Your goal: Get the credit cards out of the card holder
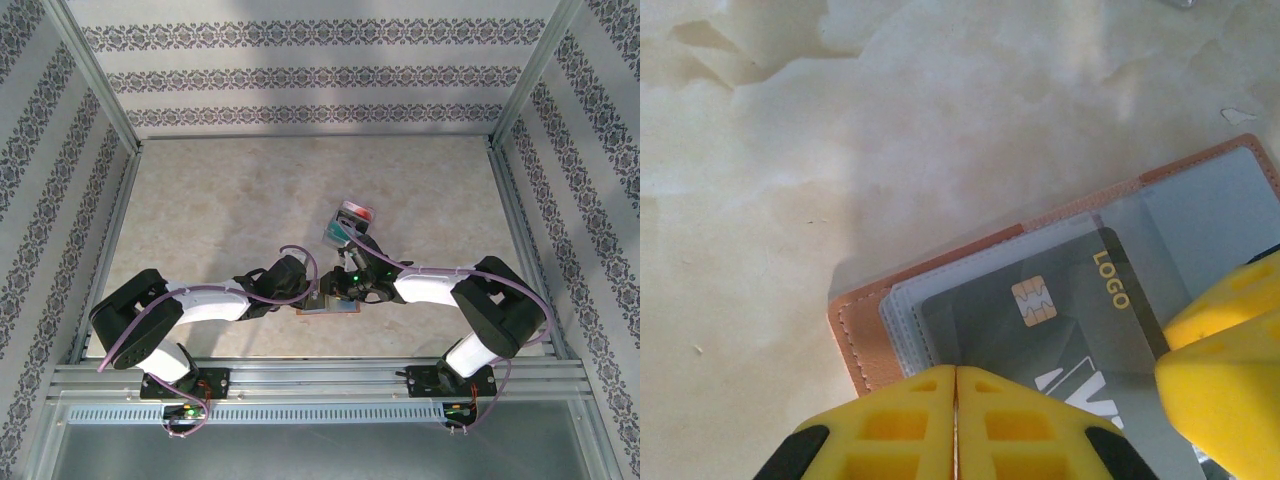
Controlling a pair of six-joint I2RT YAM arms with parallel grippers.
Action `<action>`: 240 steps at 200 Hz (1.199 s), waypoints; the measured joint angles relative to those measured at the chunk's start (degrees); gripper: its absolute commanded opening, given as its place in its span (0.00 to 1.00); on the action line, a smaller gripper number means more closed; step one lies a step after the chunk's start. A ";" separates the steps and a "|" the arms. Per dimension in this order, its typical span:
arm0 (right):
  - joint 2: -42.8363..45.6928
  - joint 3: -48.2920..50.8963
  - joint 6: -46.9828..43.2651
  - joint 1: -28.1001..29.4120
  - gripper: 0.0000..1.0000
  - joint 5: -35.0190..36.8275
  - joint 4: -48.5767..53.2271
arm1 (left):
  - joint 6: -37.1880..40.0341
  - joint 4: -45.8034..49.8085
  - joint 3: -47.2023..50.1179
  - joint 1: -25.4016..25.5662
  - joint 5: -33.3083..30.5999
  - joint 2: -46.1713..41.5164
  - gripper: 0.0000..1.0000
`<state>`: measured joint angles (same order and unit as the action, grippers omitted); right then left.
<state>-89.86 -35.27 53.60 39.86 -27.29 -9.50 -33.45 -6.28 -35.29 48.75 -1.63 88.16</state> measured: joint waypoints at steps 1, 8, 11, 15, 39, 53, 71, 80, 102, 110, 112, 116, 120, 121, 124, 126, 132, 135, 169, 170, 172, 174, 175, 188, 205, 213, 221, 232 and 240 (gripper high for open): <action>0.00 0.00 0.00 0.00 0.24 0.00 -0.02 | 0.00 0.00 0.00 0.00 0.00 0.00 0.08; 0.04 -0.02 0.00 0.00 0.24 -0.02 -0.07 | -0.02 0.00 0.00 0.00 0.00 0.00 0.08; 0.04 -0.04 0.00 0.00 0.24 0.00 -0.07 | 0.00 0.00 0.00 0.00 0.02 -0.02 0.08; 0.04 -0.07 0.02 0.00 0.24 0.00 -0.11 | 0.00 0.00 0.00 0.00 0.04 -0.02 0.08; 0.04 -0.17 0.02 0.00 0.21 -0.02 -0.15 | 0.00 0.00 0.00 0.00 0.09 0.00 0.08; 0.04 -0.17 0.07 0.00 0.20 -0.04 -0.22 | 0.00 0.00 0.00 0.00 0.09 0.00 0.09; -0.20 -0.17 0.26 0.00 0.20 -0.35 -1.09 | 0.00 0.02 0.00 0.00 0.09 0.00 0.10; -0.55 -0.17 0.50 0.00 0.21 -0.66 -1.81 | 0.00 0.02 0.00 0.00 0.11 -0.02 0.10; -1.44 -0.15 1.57 0.00 0.24 -1.31 -3.87 | 0.00 0.02 0.00 0.00 0.13 0.00 0.11; -1.68 -0.15 1.92 0.00 0.24 -1.57 -4.50 | 0.00 0.04 0.00 0.00 0.13 -0.02 0.11; -1.73 -0.15 2.01 0.00 0.24 -1.62 -4.66 | 0.00 0.04 0.00 0.00 0.13 0.00 0.11; -1.86 -0.13 2.16 0.00 0.24 -1.81 -5.05 | 0.00 0.02 0.00 0.00 0.13 0.00 0.11; -1.99 -0.13 2.23 0.00 0.24 -1.95 -5.35 | 0.00 0.04 0.00 0.00 0.13 0.00 0.11; -2.03 -0.11 2.27 0.00 0.24 -2.01 -5.49 | 0.00 0.04 0.00 0.00 0.13 -0.02 0.11; -2.12 -0.09 2.49 0.00 0.24 -2.12 -5.79 | 0.00 0.04 0.00 0.00 0.13 0.00 0.11; -2.16 -0.07 2.49 -0.02 0.23 -2.19 -5.99 | 0.00 0.04 0.00 0.00 0.11 0.00 0.11; -2.29 0.07 2.80 -0.13 0.23 -2.36 -6.56 | 0.00 0.07 0.00 0.00 0.11 0.00 0.11; -2.34 0.15 2.93 -0.20 0.22 -2.45 -6.80 | 0.00 0.09 0.00 0.00 0.11 0.00 0.12; -2.49 1.53 4.00 -1.20 0.19 -3.56 -9.84 | -0.04 0.24 0.00 0.00 -0.09 0.00 0.19; -2.49 1.62 4.09 -1.27 0.19 -3.61 -10.05 | -0.04 0.24 0.00 0.00 -0.11 0.00 0.20; -2.49 1.73 4.17 -1.36 0.19 -3.69 -10.23 | -0.07 0.24 0.00 0.00 -0.11 -0.02 0.20; -2.49 1.86 4.22 -1.44 0.18 -3.76 -10.49 | -0.02 0.24 0.00 0.00 -0.13 -0.02 0.20; -2.49 1.90 4.22 -1.49 0.18 -3.76 -10.56 | -0.04 0.24 0.00 0.00 -0.13 0.00 0.21; -2.49 2.69 4.81 -1.88 0.18 -4.11 -11.72 | -0.20 0.31 0.00 0.00 -0.15 -0.02 0.21; -2.49 3.54 5.05 -2.27 0.18 -4.35 -13.11 | -0.22 0.37 0.00 0.00 -0.09 -0.02 0.21; -2.49 3.78 5.20 -2.51 0.19 -4.50 -13.62 | -0.24 0.37 0.00 0.00 -0.09 -0.02 0.21; -2.49 3.98 5.25 -2.58 0.18 -4.72 -14.21 | -0.24 0.39 0.00 0.00 -0.07 -0.02 0.21; -2.49 4.31 5.49 -2.64 0.18 -4.96 -15.02 | -0.26 0.39 0.00 0.00 -0.07 -0.02 0.20; -2.49 4.59 5.84 -2.64 0.18 -5.05 -15.69 | -0.26 0.39 0.00 0.00 -0.09 -0.02 0.20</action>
<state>-92.36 -30.68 59.44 37.21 -32.34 -25.19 -33.71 -5.89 -35.29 48.75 -1.72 88.14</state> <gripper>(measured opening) 0.186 0.205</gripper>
